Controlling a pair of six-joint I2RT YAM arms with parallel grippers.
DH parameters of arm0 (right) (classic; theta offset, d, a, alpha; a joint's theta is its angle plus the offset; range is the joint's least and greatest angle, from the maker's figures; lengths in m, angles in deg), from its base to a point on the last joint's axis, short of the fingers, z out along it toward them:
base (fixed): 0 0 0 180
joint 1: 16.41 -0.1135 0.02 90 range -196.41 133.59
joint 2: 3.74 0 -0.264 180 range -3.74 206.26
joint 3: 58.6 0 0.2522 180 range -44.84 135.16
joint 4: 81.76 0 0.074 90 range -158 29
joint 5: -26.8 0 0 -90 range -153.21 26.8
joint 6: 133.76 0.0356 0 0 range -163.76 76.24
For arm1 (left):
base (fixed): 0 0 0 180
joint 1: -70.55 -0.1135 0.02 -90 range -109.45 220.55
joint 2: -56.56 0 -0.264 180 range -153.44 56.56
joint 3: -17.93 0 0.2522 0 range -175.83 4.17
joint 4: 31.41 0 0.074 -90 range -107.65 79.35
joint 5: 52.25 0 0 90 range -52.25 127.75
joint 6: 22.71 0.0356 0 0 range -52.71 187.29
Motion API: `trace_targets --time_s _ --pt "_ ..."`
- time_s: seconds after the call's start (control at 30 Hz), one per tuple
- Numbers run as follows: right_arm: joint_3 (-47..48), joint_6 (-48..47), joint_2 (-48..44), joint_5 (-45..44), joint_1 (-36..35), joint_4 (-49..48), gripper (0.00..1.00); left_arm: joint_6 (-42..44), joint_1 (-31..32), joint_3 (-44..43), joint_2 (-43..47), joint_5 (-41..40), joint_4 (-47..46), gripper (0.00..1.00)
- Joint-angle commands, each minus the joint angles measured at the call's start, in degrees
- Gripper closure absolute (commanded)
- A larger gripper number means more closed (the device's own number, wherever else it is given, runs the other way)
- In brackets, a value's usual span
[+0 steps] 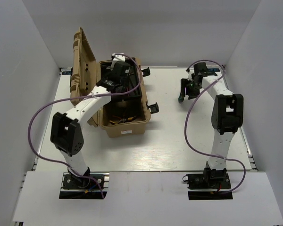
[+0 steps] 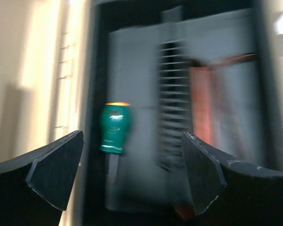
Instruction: Sort the tools into containers
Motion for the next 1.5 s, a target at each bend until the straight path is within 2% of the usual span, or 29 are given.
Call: trace_targets --time_s 0.0,0.07,0.2,0.43,0.57,0.67,0.77,0.8,0.83,0.9,0.97,1.07,1.1,1.17,1.2,1.23,1.37,1.47 --pt "5.89 1.09 3.23 -4.19 -1.6 2.56 0.35 3.44 2.01 1.48 10.42 18.16 -5.7 0.06" --pt "7.56 1.45 4.65 -4.63 -2.47 2.73 0.35 5.11 2.71 6.13 16.48 26.06 -9.57 0.04" --pt "10.63 2.32 7.37 -7.26 -3.71 2.9 0.35 6.43 3.95 11.85 25.45 33.91 -12.31 0.01" --pt "14.59 4.34 12.82 -17.0 -5.82 6.16 0.4 6.44 5.0 15.81 36.43 39.72 -11.52 0.01" --pt "14.77 5.14 14.14 -18.51 -6.0 7.48 0.42 5.82 5.0 18.01 41.53 44.81 -12.66 0.01" --pt "14.33 5.49 14.58 -18.17 -5.91 7.48 0.44 4.42 5.0 17.4 42.87 45.44 -13.36 0.01" --pt "14.15 5.49 14.41 -16.25 -5.73 7.83 0.63 4.41 5.0 15.91 43.57 45.44 -11.43 0.01" --pt "14.15 5.23 14.15 -16.06 -5.82 7.92 0.72 3.8 5.0 15.9 43.57 45.44 -11.43 0.01" --pt "14.33 5.05 13.97 -15.71 -5.82 8.09 0.87 3.8 5.0 15.9 44.09 45.96 -11.43 0.01" --pt "14.07 3.91 12.83 -13.78 -6.08 7.48 1.0 3.28 5.0 15.9 44.1 46.49 -10.9 0.01" --pt "12.75 1.99 9.76 -11.76 -6.35 6.43 1.0 3.27 5.0 15.9 44.1 47.9 -10.9 0.01" --pt "11.52 -1.17 2.65 -3.51 -7.05 5.55 1.0 3.88 5.0 15.9 44.71 51.84 -12.83 0.01" --pt "11.43 -3.19 0.8 3.3 -7.14 4.5 1.0 3.89 5.0 16.43 45.41 55.16 -13.62 0.01" --pt "12.13 -6.18 -5.62 8.09 -7.75 4.14 1.0 4.59 5.0 17.92 46.29 57.65 -16.5 0.01" --pt "13.0 -6.98 -7.28 15.77 -8.71 4.92 1.0 4.59 5.0 17.93 47.16 58.96 -17.31 0.01" --pt "13.62 -8.73 -8.17 18.28 -9.16 5.54 1.0 4.59 5.0 18.62 48.04 58.98 -18.19 0.01" --pt "28.44 -11.03 -4.6 32.95 -13.02 11.43 1.0 2.13 5.0 20.73 50.94 60.03 -22.67 0.01" --pt "33.13 -8.32 -1.6 37.63 -16.18 7.77 1.0 -0.15 5.0 22.14 52.09 61.09 -26.19 0.01"
